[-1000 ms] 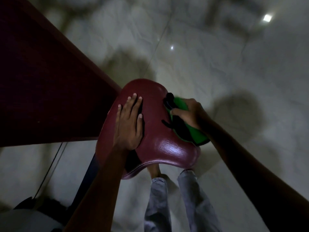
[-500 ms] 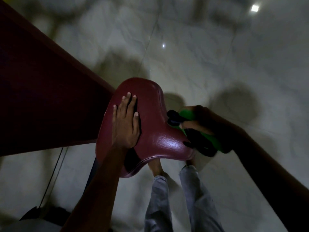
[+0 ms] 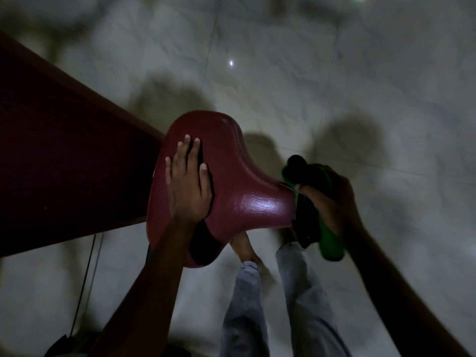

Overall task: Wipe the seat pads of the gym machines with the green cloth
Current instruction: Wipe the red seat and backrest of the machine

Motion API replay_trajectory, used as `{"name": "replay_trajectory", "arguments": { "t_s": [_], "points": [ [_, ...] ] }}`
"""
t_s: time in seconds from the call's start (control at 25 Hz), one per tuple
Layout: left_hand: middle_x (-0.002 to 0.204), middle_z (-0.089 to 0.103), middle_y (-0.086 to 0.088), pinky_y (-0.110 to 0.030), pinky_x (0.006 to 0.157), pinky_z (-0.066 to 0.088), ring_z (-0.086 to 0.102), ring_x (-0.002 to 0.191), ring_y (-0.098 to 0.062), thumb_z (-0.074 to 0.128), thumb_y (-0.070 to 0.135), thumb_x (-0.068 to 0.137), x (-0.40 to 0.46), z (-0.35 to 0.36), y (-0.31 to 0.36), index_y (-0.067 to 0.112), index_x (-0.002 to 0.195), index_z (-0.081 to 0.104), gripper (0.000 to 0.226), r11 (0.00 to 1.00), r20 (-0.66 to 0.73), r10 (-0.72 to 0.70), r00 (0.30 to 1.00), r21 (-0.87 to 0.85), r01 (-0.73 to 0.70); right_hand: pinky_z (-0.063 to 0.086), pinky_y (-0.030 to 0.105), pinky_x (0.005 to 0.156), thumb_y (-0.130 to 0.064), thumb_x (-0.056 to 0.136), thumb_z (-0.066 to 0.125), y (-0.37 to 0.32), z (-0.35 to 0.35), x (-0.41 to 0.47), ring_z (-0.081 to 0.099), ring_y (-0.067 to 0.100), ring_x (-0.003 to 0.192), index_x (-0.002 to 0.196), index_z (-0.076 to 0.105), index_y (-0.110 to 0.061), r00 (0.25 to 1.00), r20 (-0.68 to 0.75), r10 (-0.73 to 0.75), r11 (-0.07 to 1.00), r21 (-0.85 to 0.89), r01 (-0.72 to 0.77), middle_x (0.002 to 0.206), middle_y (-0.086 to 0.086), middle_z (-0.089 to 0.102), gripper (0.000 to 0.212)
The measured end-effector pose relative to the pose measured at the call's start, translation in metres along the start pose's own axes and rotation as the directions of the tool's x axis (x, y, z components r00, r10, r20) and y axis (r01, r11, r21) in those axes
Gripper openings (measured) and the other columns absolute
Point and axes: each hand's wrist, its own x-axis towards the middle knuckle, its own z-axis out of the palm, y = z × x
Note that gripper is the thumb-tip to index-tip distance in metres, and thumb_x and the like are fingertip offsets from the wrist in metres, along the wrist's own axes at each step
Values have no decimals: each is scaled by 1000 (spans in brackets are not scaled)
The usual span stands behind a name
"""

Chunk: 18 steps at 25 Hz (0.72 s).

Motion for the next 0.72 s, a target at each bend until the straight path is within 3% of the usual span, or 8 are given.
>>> {"name": "replay_trajectory", "arguments": {
  "t_s": [0.08,0.2,0.32,0.48,0.56,0.6,0.64,0.72],
  "points": [
    [156,25,-4,-42,118,6,17,145,-18,20,33,97,0,0,1,14,147,31,54,1000,1,1,1000,1,-1,46,27,70,-39,62,63,8,11,-9,60,14,78,84,61,-22,970,-231,68,988,150,-34,84,5,64,27],
    [156,25,-4,-42,118,6,17,145,-18,20,33,98,-1,1,0,14,147,31,54,1000,-1,-5,1000,-5,5,48,36,78,-45,66,58,16,32,-21,60,19,86,96,62,-12,851,-470,234,959,257,-122,93,8,63,45],
    [156,26,-5,-44,118,8,18,145,-18,20,32,97,-1,0,0,14,147,32,54,1000,-7,-10,1000,-5,10,42,39,97,-38,77,52,18,68,-63,55,30,109,111,54,-17,734,-652,190,969,244,-34,112,12,55,40],
    [156,26,-5,-43,119,8,18,145,-20,20,32,97,-1,1,1,13,147,32,55,1000,-12,-8,1000,9,8,40,27,103,-28,84,53,12,93,-75,50,31,120,125,43,-7,663,-671,333,899,439,-8,126,13,49,47],
    [156,25,-5,-43,118,8,18,145,-19,20,32,96,-1,1,-1,14,147,31,55,1000,-5,-9,1000,15,9,40,32,104,-33,82,52,11,109,-79,50,30,120,125,40,-1,624,-660,418,862,505,-42,131,15,47,55],
    [156,25,-5,-42,118,7,18,145,-19,20,32,96,-1,2,-2,14,147,31,55,1000,-3,-8,1000,17,8,41,31,103,-37,81,52,7,120,-84,51,25,119,127,37,2,632,-644,431,861,503,-75,132,16,47,62],
    [156,25,-5,-42,118,7,17,145,-19,20,32,96,-1,2,-1,14,147,31,55,1000,-3,-6,1000,21,6,43,21,97,-37,81,52,1,132,-92,52,14,114,129,34,4,659,-615,433,868,483,-119,130,13,48,66],
    [157,23,-5,-41,118,5,16,145,-19,19,32,97,-1,1,0,13,148,29,55,1000,10,-8,1000,22,7,34,-2,80,-28,83,53,-4,152,-107,48,-16,92,123,37,0,731,-556,395,897,404,-178,111,-6,51,52]
  ]
}}
